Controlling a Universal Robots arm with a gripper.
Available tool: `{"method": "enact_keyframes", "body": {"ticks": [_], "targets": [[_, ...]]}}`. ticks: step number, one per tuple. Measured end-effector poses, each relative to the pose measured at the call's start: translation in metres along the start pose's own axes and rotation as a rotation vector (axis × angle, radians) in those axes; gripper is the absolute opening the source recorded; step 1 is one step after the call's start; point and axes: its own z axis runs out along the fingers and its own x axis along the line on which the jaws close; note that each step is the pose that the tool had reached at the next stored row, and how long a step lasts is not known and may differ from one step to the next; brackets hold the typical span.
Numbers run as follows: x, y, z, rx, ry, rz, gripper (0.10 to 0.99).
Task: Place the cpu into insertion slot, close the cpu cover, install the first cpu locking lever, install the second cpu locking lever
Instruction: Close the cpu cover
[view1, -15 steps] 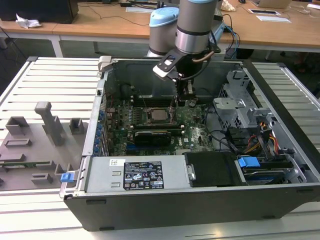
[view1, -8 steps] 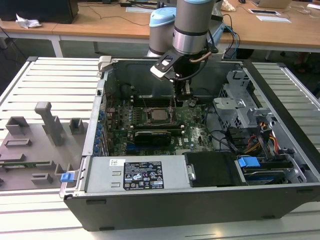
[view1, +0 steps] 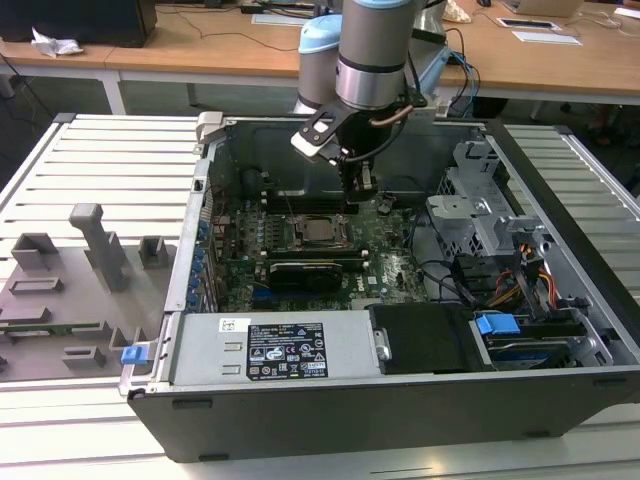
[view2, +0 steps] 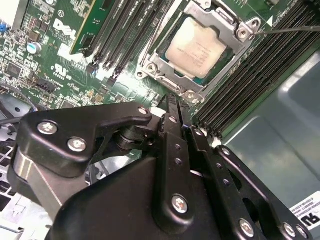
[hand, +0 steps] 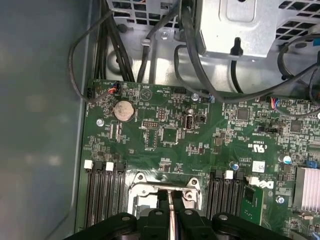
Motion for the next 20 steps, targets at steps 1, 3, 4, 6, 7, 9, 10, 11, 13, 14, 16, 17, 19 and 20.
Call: {"method": "enact_keyframes", "body": {"ticks": [1,3,4,6,7,9,10,11,13,14,16,17,19,20], "targets": [[0.0001,-0.0012,0.0003,0.0,0.0001,0.0,0.165],[0.0003,-0.0035,0.0016,0.0,0.0,0.0,0.165],[0.0004,-0.0037,0.0027,0.001,0.0,0.0,0.165],[0.0001,-0.0043,0.008,0.004,0.0003,0.0,0.165],[-0.0004,-0.0051,0.01,0.005,0.0003,0.0,0.165],[-0.0011,-0.0105,0.012,0.005,0.0007,0.0,0.165],[-0.0007,-0.0168,0.0122,0.004,0.0012,0.0,0.165],[-0.0003,-0.021,0.0123,0.004,0.0013,0.0,0.165],[0.0002,-0.0274,0.0128,0.005,0.0017,0.0,0.165],[0.0003,-0.0289,0.0131,0.004,0.0017,0.0,0.165],[0.0008,-0.0335,0.0148,0.004,0.0017,0.0,0.165],[0.0009,-0.035,0.0155,0.004,0.0018,0.0,0.165],[0.0024,-0.0523,0.023,0.004,0.0018,0.0,0.165],[0.0028,-0.056,0.0255,0.004,0.0017,0.0,0.165]]}}
